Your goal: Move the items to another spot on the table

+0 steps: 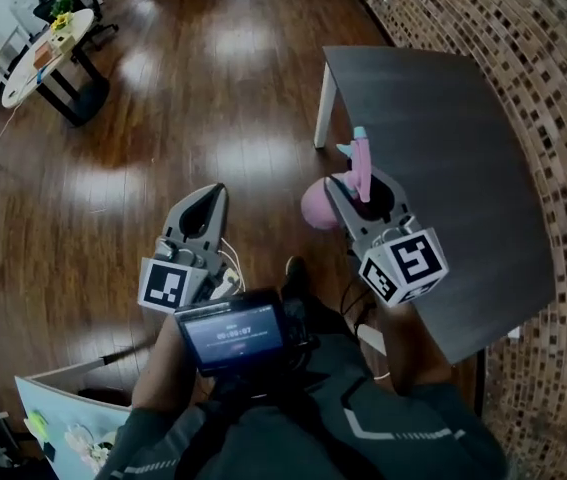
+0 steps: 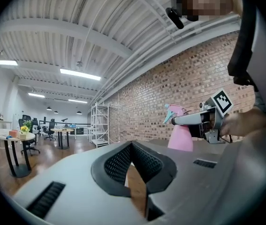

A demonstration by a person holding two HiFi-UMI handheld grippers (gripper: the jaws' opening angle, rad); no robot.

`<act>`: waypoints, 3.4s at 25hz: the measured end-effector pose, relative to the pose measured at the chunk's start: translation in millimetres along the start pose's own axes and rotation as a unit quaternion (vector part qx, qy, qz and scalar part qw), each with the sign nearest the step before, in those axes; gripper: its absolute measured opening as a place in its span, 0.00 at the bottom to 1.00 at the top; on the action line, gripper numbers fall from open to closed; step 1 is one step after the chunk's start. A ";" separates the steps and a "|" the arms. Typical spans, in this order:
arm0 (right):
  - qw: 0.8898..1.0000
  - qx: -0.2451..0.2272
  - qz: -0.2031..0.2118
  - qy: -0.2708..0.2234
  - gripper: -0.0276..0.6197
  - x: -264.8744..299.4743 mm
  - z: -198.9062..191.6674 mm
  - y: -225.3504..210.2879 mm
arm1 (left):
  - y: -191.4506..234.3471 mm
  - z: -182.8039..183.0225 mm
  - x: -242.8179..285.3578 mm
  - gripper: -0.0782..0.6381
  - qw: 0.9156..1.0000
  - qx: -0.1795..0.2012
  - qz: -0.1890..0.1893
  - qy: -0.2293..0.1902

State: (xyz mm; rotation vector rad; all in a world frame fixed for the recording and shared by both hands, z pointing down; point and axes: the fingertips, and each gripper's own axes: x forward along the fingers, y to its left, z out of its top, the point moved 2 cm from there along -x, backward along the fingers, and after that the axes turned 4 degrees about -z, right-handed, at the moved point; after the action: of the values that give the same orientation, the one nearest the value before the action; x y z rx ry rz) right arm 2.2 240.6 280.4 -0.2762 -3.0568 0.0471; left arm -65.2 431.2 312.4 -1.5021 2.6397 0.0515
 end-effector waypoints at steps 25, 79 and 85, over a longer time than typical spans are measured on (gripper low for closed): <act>0.998 0.012 -0.063 -0.015 0.30 220.2 17.3 -207.9 | 147.2 -7.1 321.6 0.10 0.996 0.035 -0.081 0.006; 0.896 0.040 -0.443 0.010 0.30 316.2 -31.7 -614.5 | 76.9 -28.2 807.9 0.10 0.793 0.197 -0.574 -0.059; 0.881 0.048 -0.469 0.021 0.30 309.9 -73.2 -654.6 | 39.8 -76.0 832.6 0.10 0.763 0.216 -0.609 -0.012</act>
State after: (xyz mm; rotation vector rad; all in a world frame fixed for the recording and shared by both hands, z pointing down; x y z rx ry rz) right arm -412.9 -345.5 399.0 1.1753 -2.7722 0.1279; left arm -527.0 -266.7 298.0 -2.5446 1.0366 -0.5696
